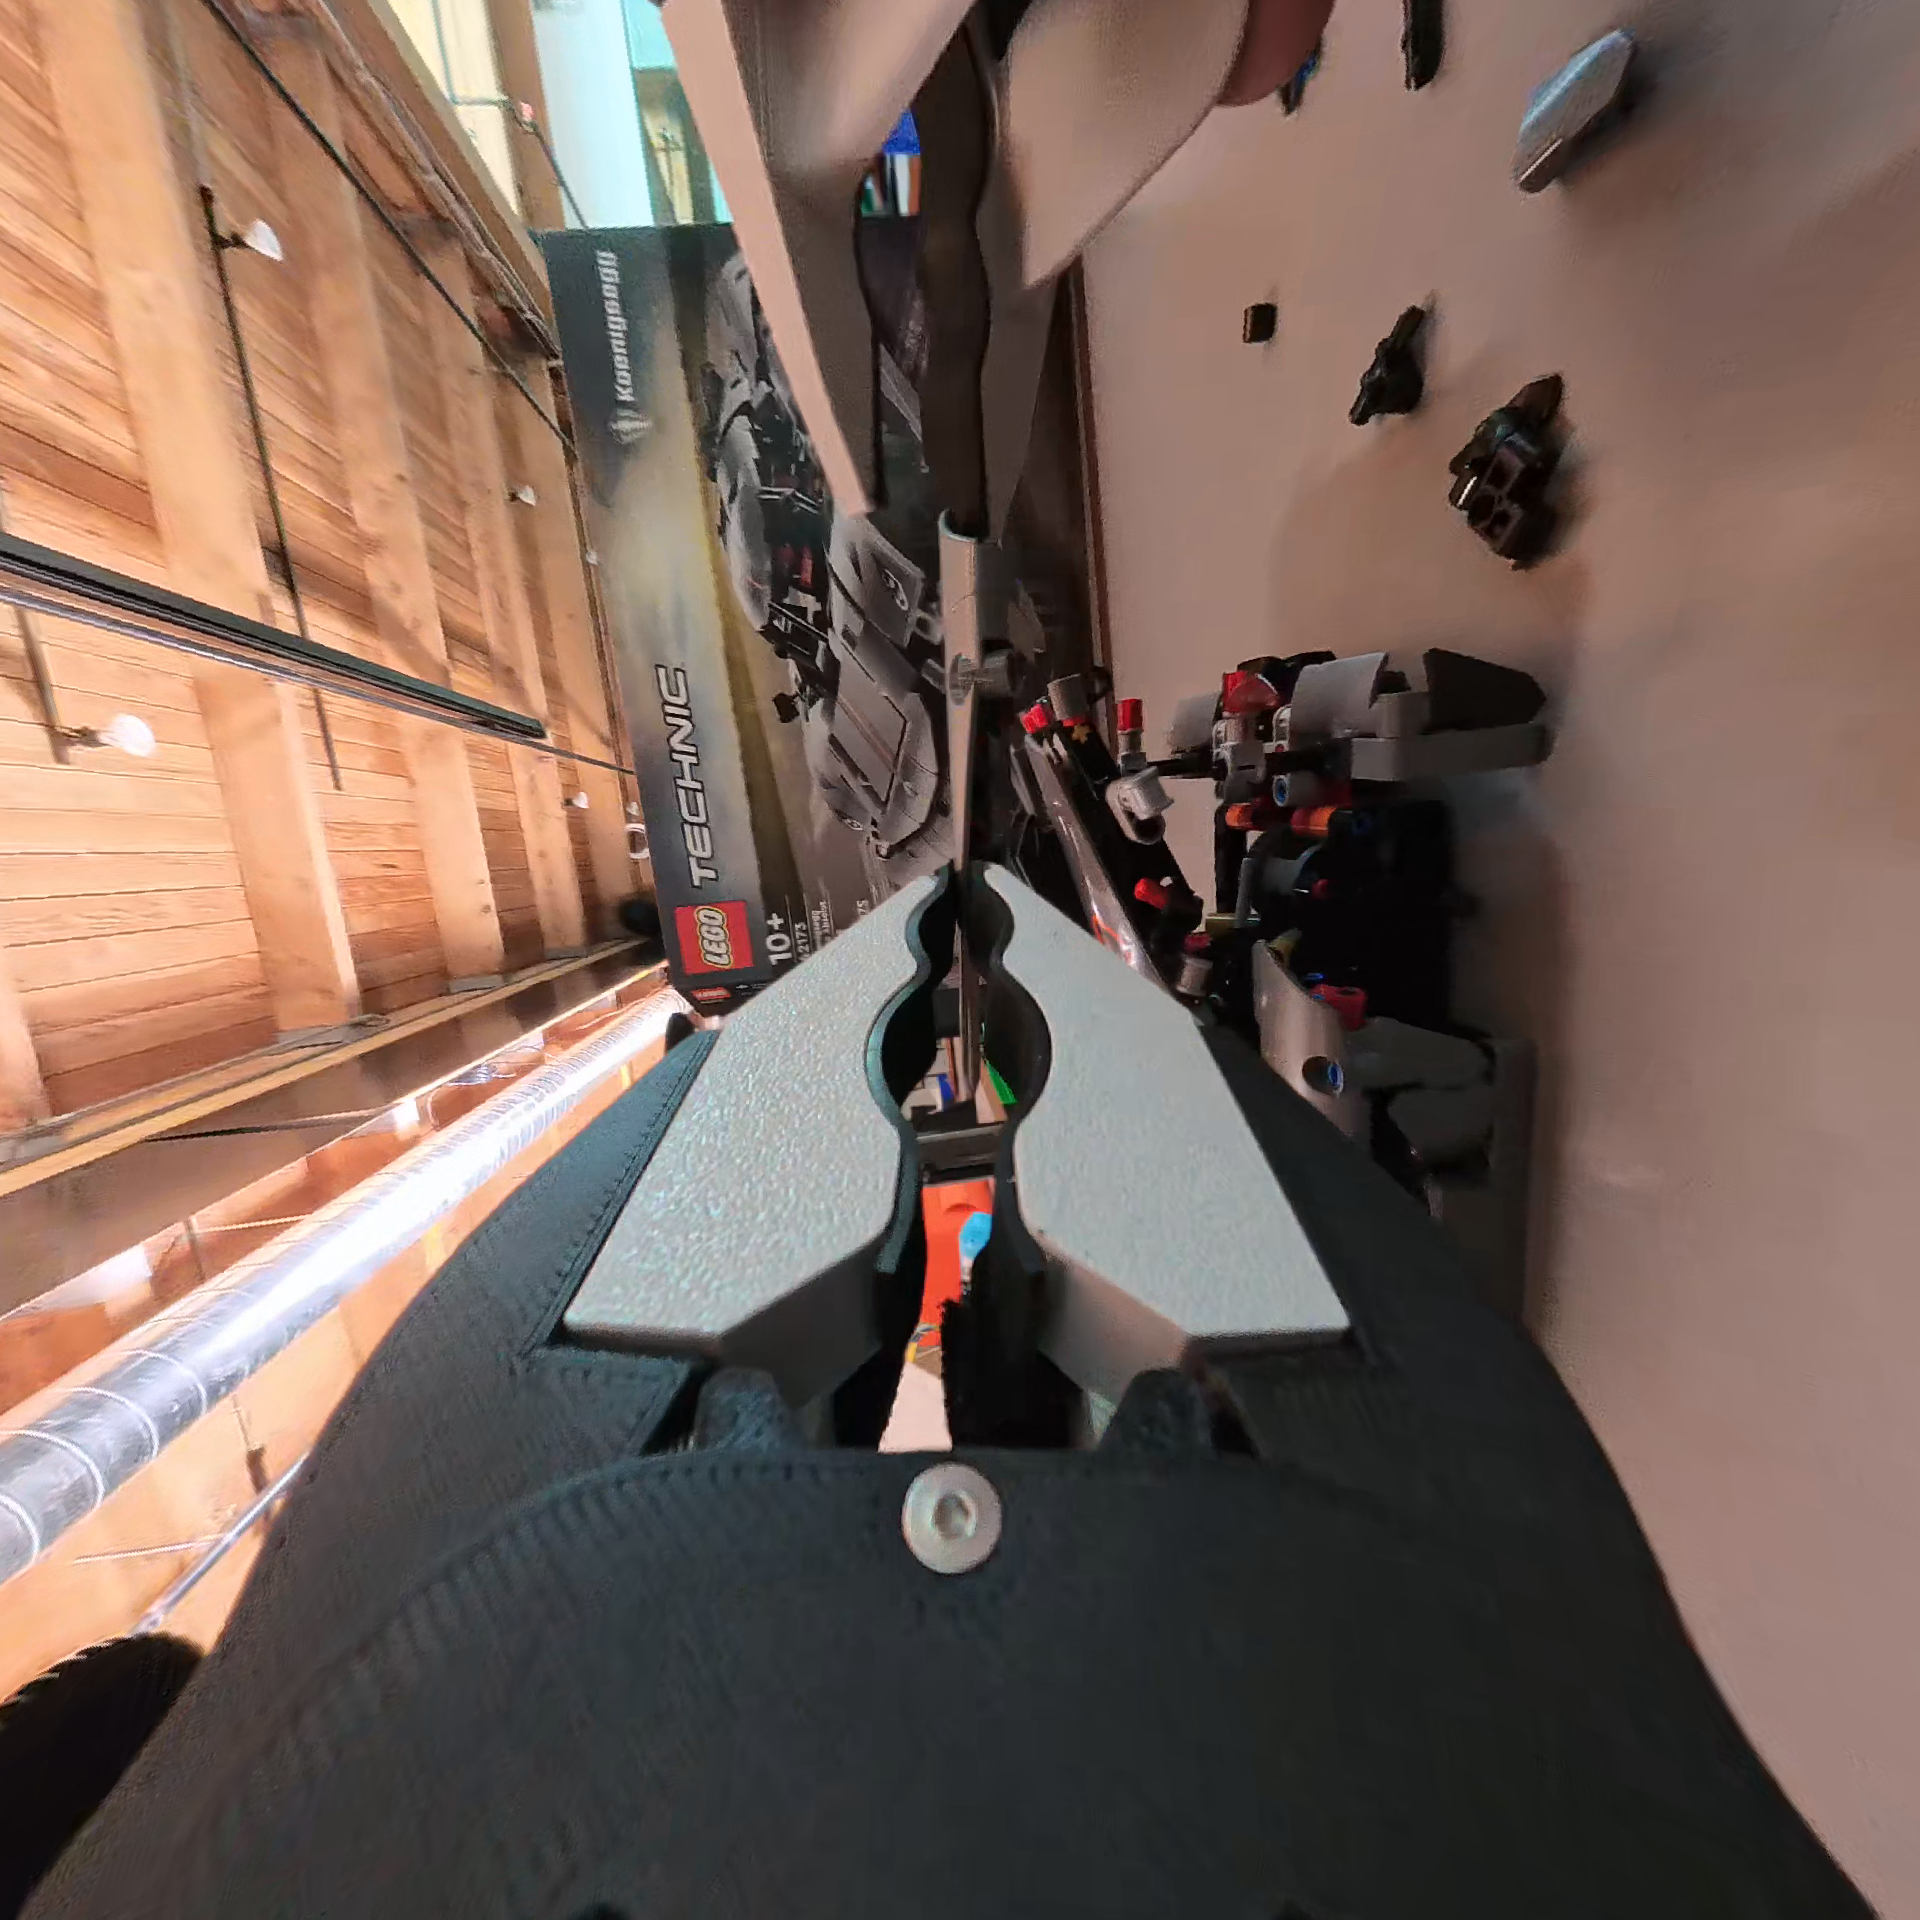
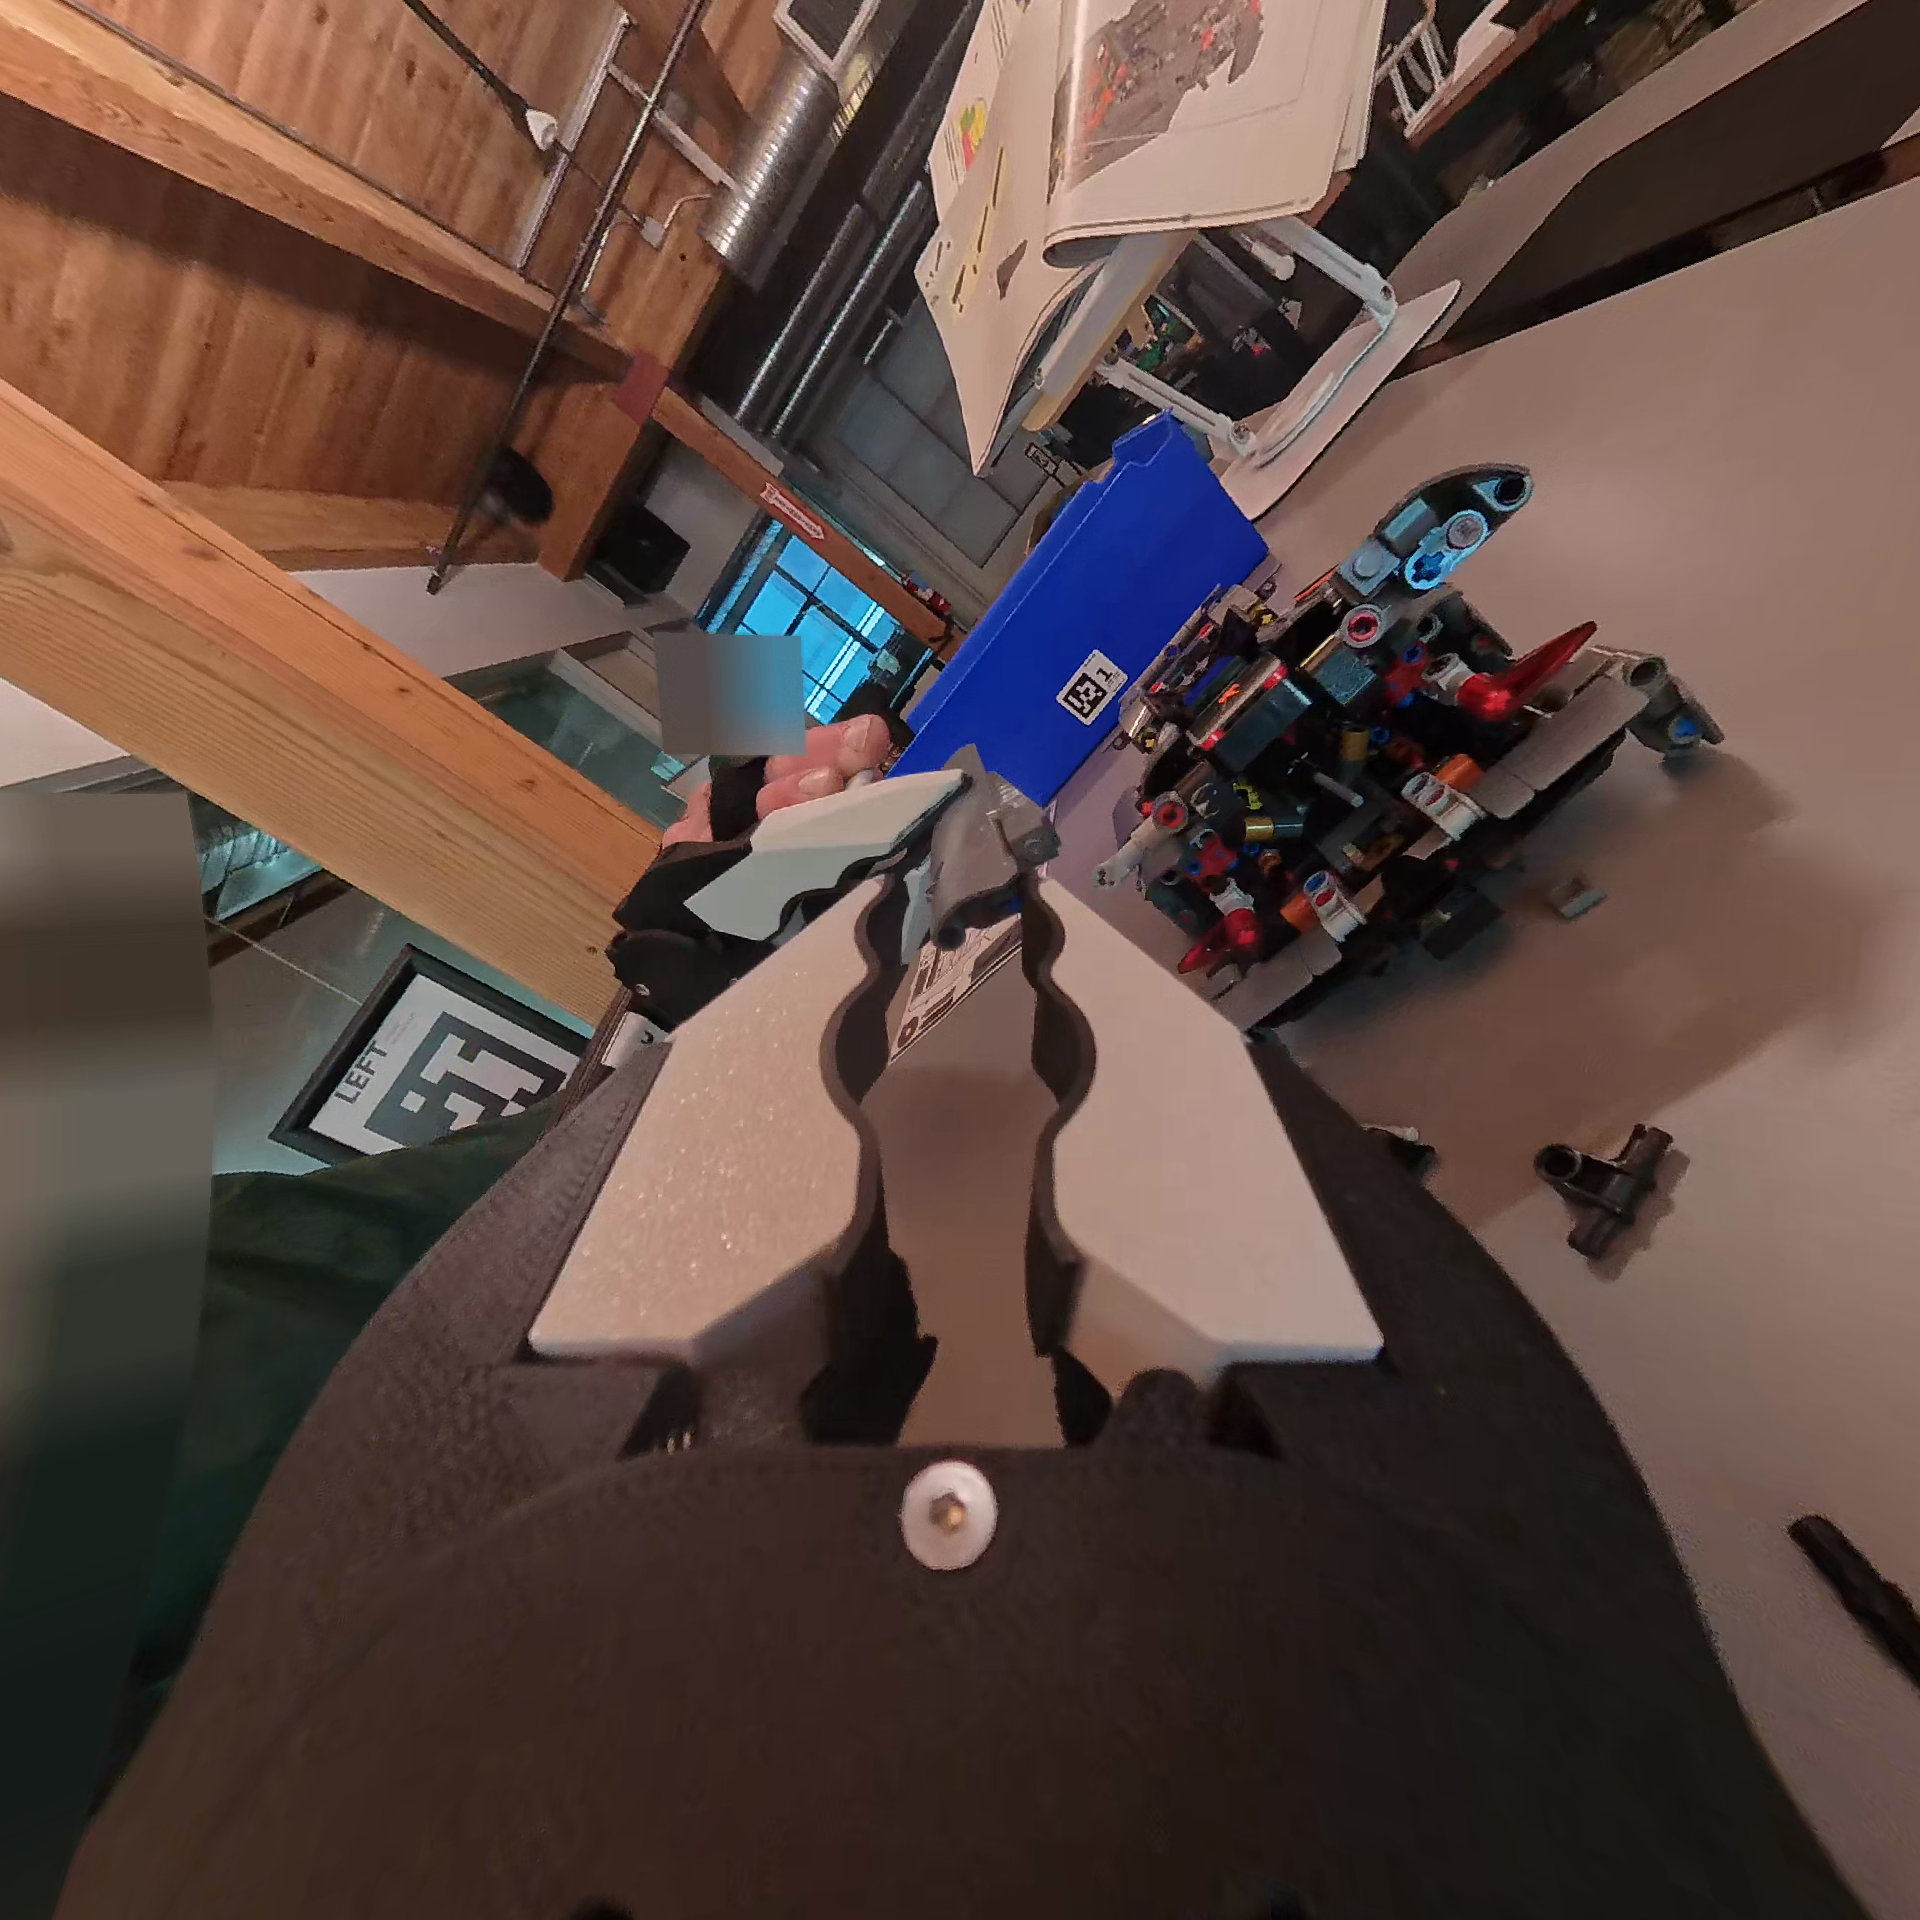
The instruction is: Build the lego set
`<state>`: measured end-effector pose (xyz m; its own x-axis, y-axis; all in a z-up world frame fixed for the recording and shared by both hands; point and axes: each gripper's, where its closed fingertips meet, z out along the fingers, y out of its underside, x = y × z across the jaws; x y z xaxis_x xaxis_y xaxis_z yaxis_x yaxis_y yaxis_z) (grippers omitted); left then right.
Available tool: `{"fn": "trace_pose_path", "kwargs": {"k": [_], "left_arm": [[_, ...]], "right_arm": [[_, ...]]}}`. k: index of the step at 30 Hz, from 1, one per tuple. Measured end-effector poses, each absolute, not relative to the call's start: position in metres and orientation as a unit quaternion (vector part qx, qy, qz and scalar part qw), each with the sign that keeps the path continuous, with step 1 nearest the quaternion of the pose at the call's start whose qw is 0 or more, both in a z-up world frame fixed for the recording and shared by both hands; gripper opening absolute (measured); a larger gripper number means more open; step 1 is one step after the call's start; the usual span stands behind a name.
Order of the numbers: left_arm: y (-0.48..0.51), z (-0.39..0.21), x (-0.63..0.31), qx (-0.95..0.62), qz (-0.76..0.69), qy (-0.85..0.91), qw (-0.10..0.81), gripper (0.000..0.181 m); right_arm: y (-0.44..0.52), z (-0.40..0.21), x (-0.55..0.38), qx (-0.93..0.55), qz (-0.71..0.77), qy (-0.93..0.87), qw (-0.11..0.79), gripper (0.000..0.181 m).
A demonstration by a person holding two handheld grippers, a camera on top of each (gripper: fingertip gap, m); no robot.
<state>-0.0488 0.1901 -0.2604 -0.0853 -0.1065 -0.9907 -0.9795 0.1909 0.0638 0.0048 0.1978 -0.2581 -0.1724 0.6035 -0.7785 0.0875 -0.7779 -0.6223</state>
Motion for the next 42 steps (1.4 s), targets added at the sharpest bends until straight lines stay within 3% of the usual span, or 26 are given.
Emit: {"fn": "trace_pose_path", "kwargs": {"k": [1,13,24,42], "left_arm": [[0.190,-0.259,-0.049,-0.457,0.439,0.589,0.500,0.000],[0.190,-0.254,-0.044,-0.411,0.467,0.581,0.525,0.000],[0.190,-0.277,-0.069,-0.513,0.363,0.586,0.511,0.026],[0.200,-0.307,-0.086,-0.577,0.301,0.580,0.491,0.010]], "right_arm": [[0.198,-0.259,0.005,-0.618,0.712,-0.280,0.179,0.019],[0.196,-0.257,-0.001,-0.620,0.704,-0.288,0.191,0.010],[0.202,-0.267,-0.012,-0.642,0.675,-0.301,0.205,0.006],[0.214,-0.283,-0.023,-0.677,0.652,-0.272,0.207,0.006]]}}
